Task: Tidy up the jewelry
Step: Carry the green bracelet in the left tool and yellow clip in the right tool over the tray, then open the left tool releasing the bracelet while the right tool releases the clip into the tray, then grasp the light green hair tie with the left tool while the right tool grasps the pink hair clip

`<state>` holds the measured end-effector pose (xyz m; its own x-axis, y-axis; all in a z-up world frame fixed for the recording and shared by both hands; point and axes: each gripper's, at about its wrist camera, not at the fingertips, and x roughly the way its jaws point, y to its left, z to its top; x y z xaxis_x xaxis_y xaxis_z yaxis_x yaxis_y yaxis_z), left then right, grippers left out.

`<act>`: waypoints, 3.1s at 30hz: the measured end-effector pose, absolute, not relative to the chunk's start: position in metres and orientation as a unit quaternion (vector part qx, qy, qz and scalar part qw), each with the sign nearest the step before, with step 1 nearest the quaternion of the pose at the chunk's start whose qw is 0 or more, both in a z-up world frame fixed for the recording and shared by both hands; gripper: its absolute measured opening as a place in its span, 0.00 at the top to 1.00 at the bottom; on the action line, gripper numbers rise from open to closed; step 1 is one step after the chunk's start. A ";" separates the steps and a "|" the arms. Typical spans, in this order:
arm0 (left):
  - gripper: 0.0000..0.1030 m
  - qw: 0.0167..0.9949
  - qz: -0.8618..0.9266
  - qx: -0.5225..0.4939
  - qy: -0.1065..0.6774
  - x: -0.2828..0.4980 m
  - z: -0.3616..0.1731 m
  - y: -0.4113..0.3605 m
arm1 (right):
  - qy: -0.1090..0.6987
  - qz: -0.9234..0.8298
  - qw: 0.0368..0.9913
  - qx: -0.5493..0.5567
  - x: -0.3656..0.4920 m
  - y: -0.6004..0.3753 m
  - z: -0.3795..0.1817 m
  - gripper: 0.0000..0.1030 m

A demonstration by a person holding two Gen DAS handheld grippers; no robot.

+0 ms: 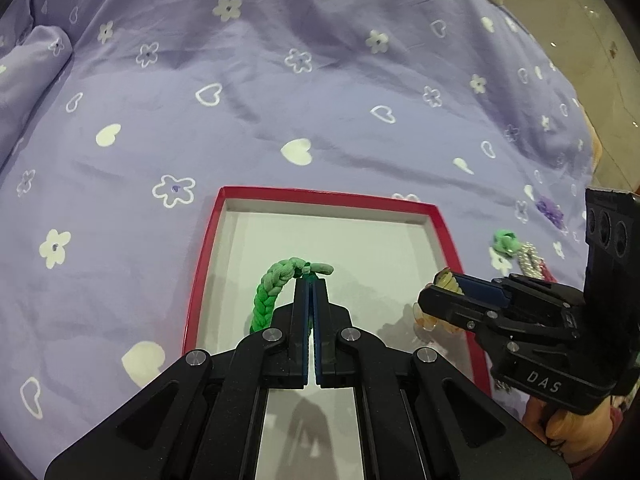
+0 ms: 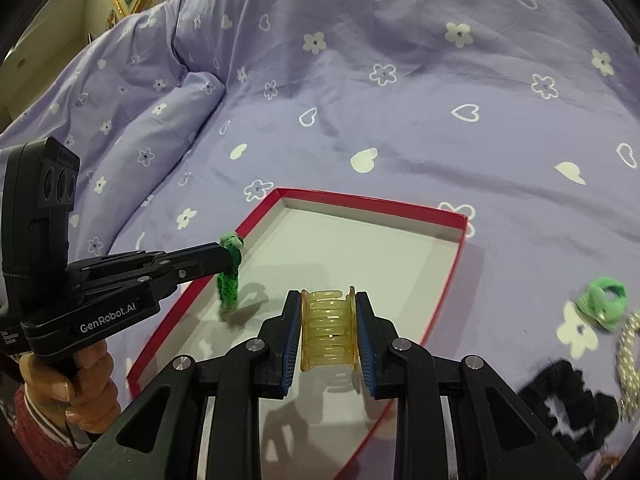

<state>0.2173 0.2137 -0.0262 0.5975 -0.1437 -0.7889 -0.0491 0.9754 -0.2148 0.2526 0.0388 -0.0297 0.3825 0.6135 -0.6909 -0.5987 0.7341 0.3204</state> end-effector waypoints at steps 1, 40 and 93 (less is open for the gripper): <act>0.99 0.885 -0.024 -0.108 0.452 0.221 -0.029 0.214 | 0.422 0.364 0.830 0.006 0.256 0.041 -0.033 0.75; 0.48 0.871 0.012 -0.135 0.472 0.205 -0.021 0.210 | 0.414 0.349 0.841 0.005 0.246 0.007 -0.021 0.53; 0.72 0.832 -0.204 0.079 0.510 0.328 -0.052 -0.060 | 0.444 0.196 0.874 0.018 0.280 -0.224 -0.063 0.84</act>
<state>0.3279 -0.0604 -0.0517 0.3957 -0.2588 -0.8812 0.4205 0.9040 -0.0766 0.2799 -0.2235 -0.0629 0.5283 0.3587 -0.7696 -0.3265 0.9225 0.2058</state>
